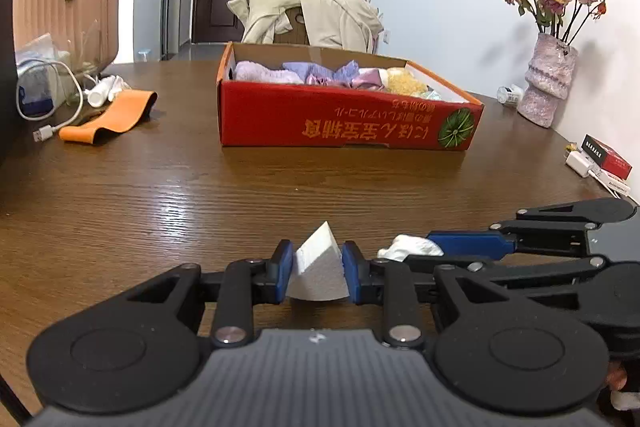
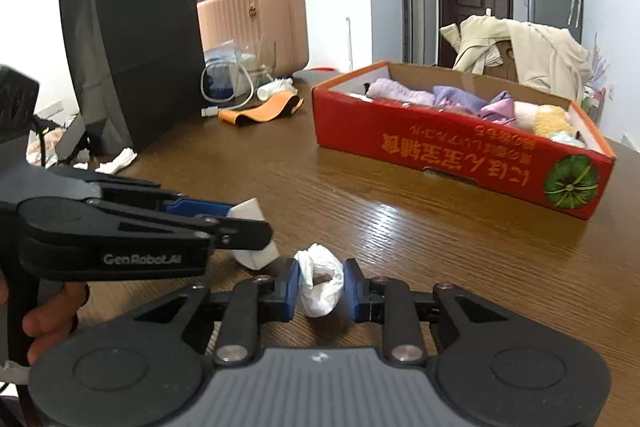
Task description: Organize soft objects
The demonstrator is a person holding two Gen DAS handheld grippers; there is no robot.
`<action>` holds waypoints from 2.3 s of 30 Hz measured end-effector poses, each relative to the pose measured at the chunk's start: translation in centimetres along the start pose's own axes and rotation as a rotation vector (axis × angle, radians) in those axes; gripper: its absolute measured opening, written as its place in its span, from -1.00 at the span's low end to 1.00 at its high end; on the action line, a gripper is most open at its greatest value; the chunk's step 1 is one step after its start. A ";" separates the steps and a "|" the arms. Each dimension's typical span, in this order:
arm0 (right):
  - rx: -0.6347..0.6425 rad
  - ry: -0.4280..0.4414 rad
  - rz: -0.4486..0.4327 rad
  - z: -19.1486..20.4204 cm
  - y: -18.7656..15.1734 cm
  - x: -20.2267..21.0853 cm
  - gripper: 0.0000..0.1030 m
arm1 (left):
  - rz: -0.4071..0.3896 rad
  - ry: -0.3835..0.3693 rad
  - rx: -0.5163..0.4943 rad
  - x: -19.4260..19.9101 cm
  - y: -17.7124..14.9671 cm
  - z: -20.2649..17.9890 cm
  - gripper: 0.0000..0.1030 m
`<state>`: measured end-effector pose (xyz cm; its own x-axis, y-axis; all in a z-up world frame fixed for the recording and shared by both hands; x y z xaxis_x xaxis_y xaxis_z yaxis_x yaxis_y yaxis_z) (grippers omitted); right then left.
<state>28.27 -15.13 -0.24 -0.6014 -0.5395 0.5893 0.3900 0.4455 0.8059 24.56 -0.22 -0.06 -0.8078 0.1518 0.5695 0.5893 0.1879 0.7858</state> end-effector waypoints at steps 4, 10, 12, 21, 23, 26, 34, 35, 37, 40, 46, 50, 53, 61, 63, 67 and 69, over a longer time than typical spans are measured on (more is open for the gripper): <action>-0.010 -0.041 -0.036 -0.7 -0.2 2.1 -0.55 | -0.028 0.001 -0.010 1.5 0.1 -0.8 -0.46; -0.048 -0.069 -0.110 -3.9 0.5 5.7 -0.55 | -0.095 -0.018 0.015 2.8 2.9 -1.5 -0.46; -0.030 -0.100 -0.140 -5.8 1.7 6.8 -0.55 | -0.143 -0.023 0.022 2.8 5.6 -1.7 -0.46; -0.038 -0.153 -0.190 -16.4 9.6 3.7 -0.55 | -0.181 0.054 -0.005 -6.5 17.6 -2.3 -0.46; -0.061 -0.159 -0.157 -18.6 10.7 1.1 -0.55 | -0.146 0.078 0.036 -10.1 19.1 -1.7 -0.46; -0.102 -0.164 -0.097 -21.5 11.6 -3.2 -0.54 | -0.084 0.088 0.107 -15.3 20.0 -0.9 -0.45; -0.160 -0.157 0.029 -25.0 10.5 -11.0 -0.42 | 0.061 0.083 0.098 -21.9 18.5 -0.2 -0.15; -0.166 -0.158 0.038 -25.2 10.4 -11.5 -0.28 | 0.066 0.087 0.090 -22.1 18.3 -0.3 0.18; -0.192 -0.138 0.035 -25.5 10.1 -11.6 -0.26 | 0.046 0.093 0.091 -22.0 18.2 -0.2 0.25; -0.216 -0.141 0.006 -25.9 10.4 -10.9 -0.24 | 0.056 0.087 0.109 -21.9 18.3 0.1 0.25; -0.203 -0.166 -0.022 -25.7 11.4 -8.7 -0.24 | 0.005 0.084 0.078 -19.3 19.4 -0.5 0.29; -0.185 -0.177 -0.048 -24.8 12.5 -6.3 -0.22 | -0.041 0.089 0.058 -16.1 20.5 -0.8 0.34; -0.159 -0.198 -0.065 -23.9 13.5 -3.9 -0.11 | -0.077 0.105 0.034 -13.5 20.9 -0.9 0.39; -0.133 -0.267 -0.081 -21.0 14.3 1.2 0.20 | -0.164 0.147 -0.010 -6.9 20.1 -0.7 0.59; -0.127 -0.276 -0.094 -19.8 14.0 2.0 0.34 | -0.222 0.157 -0.036 -5.3 19.3 -0.9 0.65; -0.121 -0.316 -0.221 -17.1 12.3 4.3 0.69 | -0.374 0.136 -0.077 -2.1 16.7 -1.3 0.91; -0.119 -0.352 -0.286 -15.4 10.9 5.2 0.80 | -0.411 0.119 -0.097 -1.2 15.5 -1.6 0.92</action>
<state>40.15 -24.12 12.54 -0.8886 -0.3442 0.3032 0.2384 0.2182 0.9463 34.63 0.99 11.87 -0.9741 -0.0305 0.2240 0.2191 0.1166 0.9687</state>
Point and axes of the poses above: each gripper's, at about its wrist camera, not at the fingertips, and x roughly against the way its jaws point, z to its left, y to its top, the point moved 3 cm from there along -x, roughly the way its jaws point, and after that the axes turned 8 degrees about x, right-handed, at the moved point
